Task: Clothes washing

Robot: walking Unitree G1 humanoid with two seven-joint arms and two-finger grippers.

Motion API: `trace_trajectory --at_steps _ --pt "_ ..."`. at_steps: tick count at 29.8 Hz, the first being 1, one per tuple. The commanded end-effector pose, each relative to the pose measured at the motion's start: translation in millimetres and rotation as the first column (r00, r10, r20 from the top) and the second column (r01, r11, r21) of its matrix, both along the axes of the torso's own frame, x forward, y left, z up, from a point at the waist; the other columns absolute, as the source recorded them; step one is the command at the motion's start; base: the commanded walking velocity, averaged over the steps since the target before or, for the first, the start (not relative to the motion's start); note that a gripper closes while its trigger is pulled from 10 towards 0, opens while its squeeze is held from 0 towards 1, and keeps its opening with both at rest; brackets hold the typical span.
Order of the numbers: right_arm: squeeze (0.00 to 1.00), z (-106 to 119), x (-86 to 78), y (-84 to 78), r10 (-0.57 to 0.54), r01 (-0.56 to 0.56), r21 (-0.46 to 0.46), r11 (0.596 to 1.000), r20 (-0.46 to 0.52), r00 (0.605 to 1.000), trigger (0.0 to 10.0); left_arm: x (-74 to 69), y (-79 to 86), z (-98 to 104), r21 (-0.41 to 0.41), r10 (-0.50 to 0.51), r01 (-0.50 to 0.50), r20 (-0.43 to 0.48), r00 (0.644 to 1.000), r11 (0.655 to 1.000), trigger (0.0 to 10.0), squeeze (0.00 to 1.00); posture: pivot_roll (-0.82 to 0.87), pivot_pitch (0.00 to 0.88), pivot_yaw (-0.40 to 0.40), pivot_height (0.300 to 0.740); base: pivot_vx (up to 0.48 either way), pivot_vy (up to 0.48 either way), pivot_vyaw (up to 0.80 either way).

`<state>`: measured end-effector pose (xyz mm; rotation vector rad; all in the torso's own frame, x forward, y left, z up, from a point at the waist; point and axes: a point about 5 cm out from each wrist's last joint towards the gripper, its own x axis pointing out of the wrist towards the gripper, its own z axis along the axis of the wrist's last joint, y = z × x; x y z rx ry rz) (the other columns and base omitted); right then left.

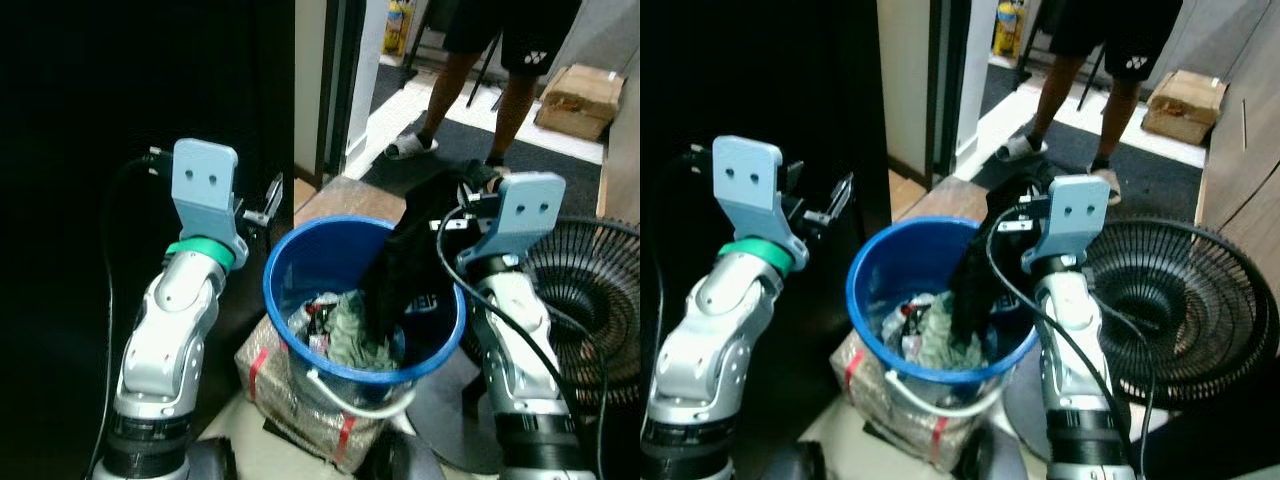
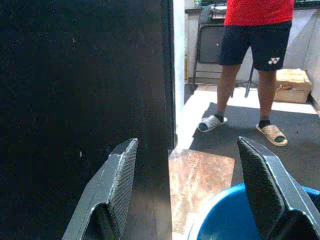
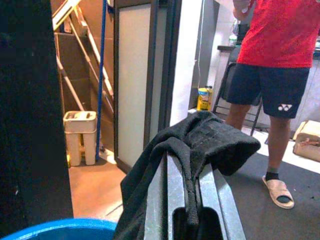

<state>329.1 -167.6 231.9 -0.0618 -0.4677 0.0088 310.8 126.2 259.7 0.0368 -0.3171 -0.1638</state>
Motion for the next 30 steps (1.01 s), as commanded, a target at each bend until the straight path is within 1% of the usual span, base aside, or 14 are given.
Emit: trace_trajectory --at_steps 1,5,10,26,30 --pt "0.00 -0.7 -1.8 -2.6 -0.015 0.015 0.005 1.000 -0.004 1.000 10.0 1.7 -0.3 -6.8 0.003 -0.002 0.002 -0.036 0.999 1.000 10.0 0.00 0.10 0.055 0.005 0.630 0.000 0.000 0.00" --pt "0.00 -1.0 -2.4 -2.1 -0.016 0.016 0.006 1.000 -0.012 1.000 10.0 2.1 -0.4 -6.9 0.005 -0.001 0.001 -0.038 0.999 1.000 10.0 0.00 0.10 0.056 0.006 0.640 0.000 0.000 0.00" --pt "0.00 -1.3 -2.9 -1.2 -0.015 0.015 0.009 1.000 -0.021 1.000 10.0 2.5 -0.8 -6.6 0.005 0.000 0.000 -0.039 0.999 1.000 10.0 0.00 0.10 0.055 0.005 0.665 0.000 0.000 0.00" --pt "0.00 -1.7 -2.3 -0.8 -0.014 0.014 0.007 1.000 -0.027 1.000 10.0 3.1 -3.0 -5.9 -0.001 -0.004 0.004 -0.039 0.999 1.000 10.0 0.00 0.10 0.056 0.002 0.700 0.000 0.000 0.00" --pt "0.00 -1.3 -2.0 -1.1 -0.016 0.017 0.009 1.000 -0.029 0.999 10.0 3.9 -3.6 -5.6 -0.003 -0.005 0.005 -0.038 0.999 1.000 10.0 0.00 0.10 0.052 0.001 0.720 0.000 0.000 0.00"
